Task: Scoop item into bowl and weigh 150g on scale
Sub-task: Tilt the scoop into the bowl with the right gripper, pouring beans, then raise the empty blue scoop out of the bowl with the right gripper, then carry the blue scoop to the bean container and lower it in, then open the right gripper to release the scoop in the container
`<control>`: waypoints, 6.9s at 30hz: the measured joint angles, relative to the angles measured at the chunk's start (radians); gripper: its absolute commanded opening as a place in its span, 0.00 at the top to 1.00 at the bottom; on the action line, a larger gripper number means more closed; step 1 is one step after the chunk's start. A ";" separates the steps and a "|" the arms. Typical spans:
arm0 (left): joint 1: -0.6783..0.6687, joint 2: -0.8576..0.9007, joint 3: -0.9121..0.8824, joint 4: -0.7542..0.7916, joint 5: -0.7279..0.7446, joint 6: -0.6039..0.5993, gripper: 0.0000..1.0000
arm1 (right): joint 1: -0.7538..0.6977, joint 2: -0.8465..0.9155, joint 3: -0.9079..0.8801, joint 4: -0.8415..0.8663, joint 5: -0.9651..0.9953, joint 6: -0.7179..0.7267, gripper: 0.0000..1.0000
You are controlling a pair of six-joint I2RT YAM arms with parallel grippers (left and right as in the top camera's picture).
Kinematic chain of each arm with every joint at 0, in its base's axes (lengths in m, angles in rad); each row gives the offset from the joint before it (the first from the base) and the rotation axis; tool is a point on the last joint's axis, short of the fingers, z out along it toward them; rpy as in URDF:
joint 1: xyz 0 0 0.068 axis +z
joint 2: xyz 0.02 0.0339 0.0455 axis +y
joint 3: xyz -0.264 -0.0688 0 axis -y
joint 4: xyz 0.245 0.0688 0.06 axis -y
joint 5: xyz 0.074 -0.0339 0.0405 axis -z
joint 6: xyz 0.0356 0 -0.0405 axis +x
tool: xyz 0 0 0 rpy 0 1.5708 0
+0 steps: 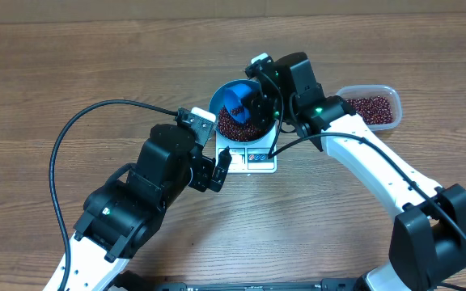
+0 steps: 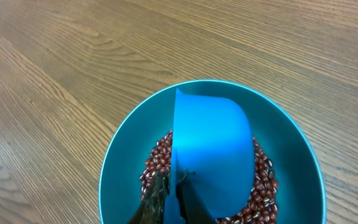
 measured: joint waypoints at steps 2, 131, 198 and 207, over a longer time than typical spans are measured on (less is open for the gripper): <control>0.000 0.000 0.000 0.000 0.000 0.000 0.00 | -0.011 0.000 0.000 0.002 -0.019 0.014 0.96; 0.000 0.000 0.000 0.000 0.000 0.000 0.01 | -0.476 -0.212 0.001 -0.553 0.512 0.959 0.00; 0.000 0.000 0.000 0.000 0.000 0.000 0.01 | -0.476 -0.454 0.002 -0.663 0.522 0.091 0.00; 0.000 0.000 0.000 0.000 0.000 0.000 0.00 | -0.476 -0.454 0.002 -0.663 0.522 0.090 0.00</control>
